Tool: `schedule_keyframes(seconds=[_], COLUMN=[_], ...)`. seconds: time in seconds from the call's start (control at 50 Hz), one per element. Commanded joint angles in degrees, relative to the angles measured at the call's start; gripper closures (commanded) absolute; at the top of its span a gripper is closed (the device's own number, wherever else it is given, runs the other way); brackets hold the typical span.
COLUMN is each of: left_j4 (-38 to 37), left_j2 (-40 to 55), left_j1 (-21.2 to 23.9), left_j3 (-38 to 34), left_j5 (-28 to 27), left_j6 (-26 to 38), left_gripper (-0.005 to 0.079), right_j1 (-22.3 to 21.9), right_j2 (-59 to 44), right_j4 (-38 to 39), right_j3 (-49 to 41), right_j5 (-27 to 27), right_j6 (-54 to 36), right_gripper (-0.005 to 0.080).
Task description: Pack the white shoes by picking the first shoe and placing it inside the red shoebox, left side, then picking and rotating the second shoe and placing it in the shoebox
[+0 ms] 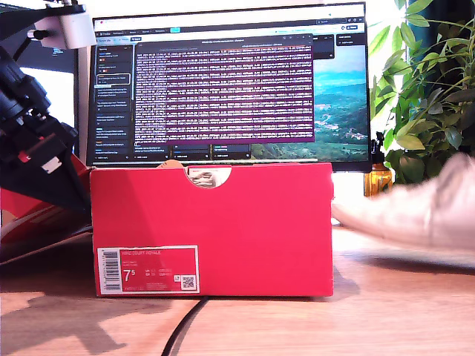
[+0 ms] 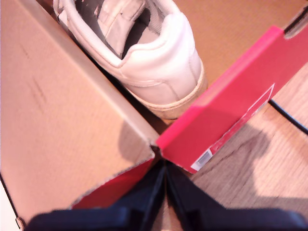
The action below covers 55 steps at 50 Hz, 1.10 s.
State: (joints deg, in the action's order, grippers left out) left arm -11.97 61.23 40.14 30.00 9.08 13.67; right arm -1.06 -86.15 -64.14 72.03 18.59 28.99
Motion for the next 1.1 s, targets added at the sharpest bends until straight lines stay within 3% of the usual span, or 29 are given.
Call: schedule_keyframes(seconds=[0.0,0.24,0.42,0.56,0.66,0.86,1.08], left_j4=[0.87,0.87,0.87,0.87,0.87,0.87,0.87], left_j2=[0.22,0.22,0.22,0.22,0.22,0.22,0.22], left_j1=[0.09,0.09,0.11,0.09,0.11,0.11,0.11], left_j3=[0.44,0.44,0.44,0.44,0.44,0.44,0.44], left_j5=[-0.04,-0.04,-0.04,-0.04,-0.04,-0.04,-0.04], left_j6=[-0.24,-0.24,-0.24,-0.22,-0.24,-0.24,-0.24], left_gripper=[0.0761,0.0761,0.0761,0.0761,0.0761,0.0761,0.0761], right_j1=[-0.24,0.11,3.56,7.96,12.26,19.37,24.50], right_j2=[0.61,0.61,0.61,0.57,0.04,-1.70,-4.44], right_j4=[-2.25,-7.50,-2.73,1.90,6.49,18.82,28.46], right_j3=[2.89,14.60,19.54,19.74,19.74,19.74,19.74], right_j5=[-0.26,-5.92,-18.38,-22.99,-23.61,-23.63,-22.60], right_j6=[-9.92,-33.05,-43.28,-53.88,-59.95,-63.95,-69.68], right_gripper=[0.0765,0.0765,0.0765,0.0765,0.0765,0.0765,0.0765])
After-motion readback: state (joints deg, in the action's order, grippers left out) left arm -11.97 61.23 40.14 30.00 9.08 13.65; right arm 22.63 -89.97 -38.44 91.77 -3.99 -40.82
